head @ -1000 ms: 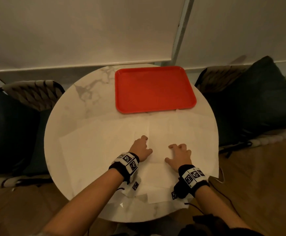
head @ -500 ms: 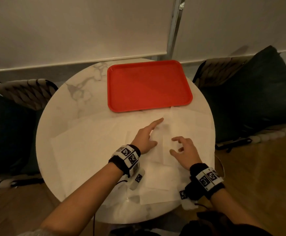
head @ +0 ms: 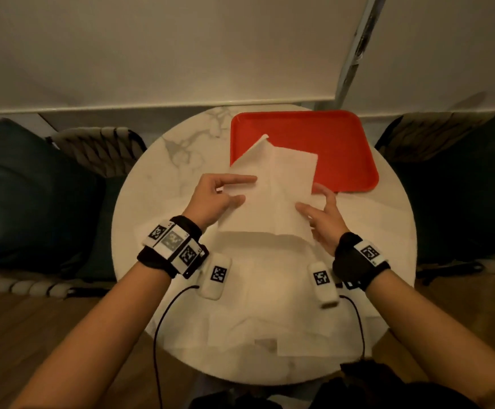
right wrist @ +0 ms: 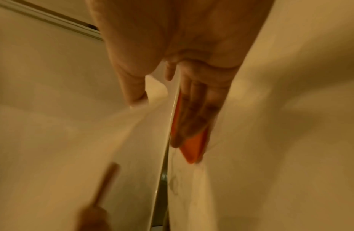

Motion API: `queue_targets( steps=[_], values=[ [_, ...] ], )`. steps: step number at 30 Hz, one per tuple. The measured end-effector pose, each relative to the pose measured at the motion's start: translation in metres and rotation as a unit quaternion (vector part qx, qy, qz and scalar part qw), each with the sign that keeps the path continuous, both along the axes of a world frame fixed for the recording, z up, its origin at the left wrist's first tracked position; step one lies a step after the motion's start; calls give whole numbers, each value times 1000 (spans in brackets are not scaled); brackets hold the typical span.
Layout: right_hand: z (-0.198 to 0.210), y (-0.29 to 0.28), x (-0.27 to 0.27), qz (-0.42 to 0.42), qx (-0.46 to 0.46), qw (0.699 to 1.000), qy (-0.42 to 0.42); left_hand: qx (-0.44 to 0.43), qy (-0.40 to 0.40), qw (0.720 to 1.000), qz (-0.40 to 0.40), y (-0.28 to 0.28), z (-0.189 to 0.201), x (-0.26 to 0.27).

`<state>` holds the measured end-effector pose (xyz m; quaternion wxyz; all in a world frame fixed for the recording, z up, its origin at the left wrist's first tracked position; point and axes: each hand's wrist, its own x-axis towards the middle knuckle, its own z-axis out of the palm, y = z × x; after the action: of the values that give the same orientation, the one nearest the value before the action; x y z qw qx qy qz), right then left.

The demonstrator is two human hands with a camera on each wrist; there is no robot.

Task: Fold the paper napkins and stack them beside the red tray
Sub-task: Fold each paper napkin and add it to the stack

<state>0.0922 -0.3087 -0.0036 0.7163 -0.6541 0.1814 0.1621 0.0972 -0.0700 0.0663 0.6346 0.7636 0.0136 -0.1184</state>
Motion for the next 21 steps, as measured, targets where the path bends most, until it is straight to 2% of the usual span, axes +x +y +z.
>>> queue_targets(
  steps=[4, 8, 12, 15, 21],
  values=[
    [3, 46, 19, 9, 2, 1000, 4, 63, 84, 994, 42, 52, -29, 13],
    [0, 91, 32, 54, -74, 995, 30, 133, 159, 978, 25, 92, -50, 21],
    [-4, 136, 38, 104, -129, 986, 20, 216, 133, 967, -1, 114, -55, 24],
    [-5, 172, 37, 110, -132, 985, 6, 201, 100, 974, -7, 120, -57, 26],
    [-1, 231, 36, 137, -145, 979, -52, 131, 99, 986, 36, 127, -50, 33]
  ],
)
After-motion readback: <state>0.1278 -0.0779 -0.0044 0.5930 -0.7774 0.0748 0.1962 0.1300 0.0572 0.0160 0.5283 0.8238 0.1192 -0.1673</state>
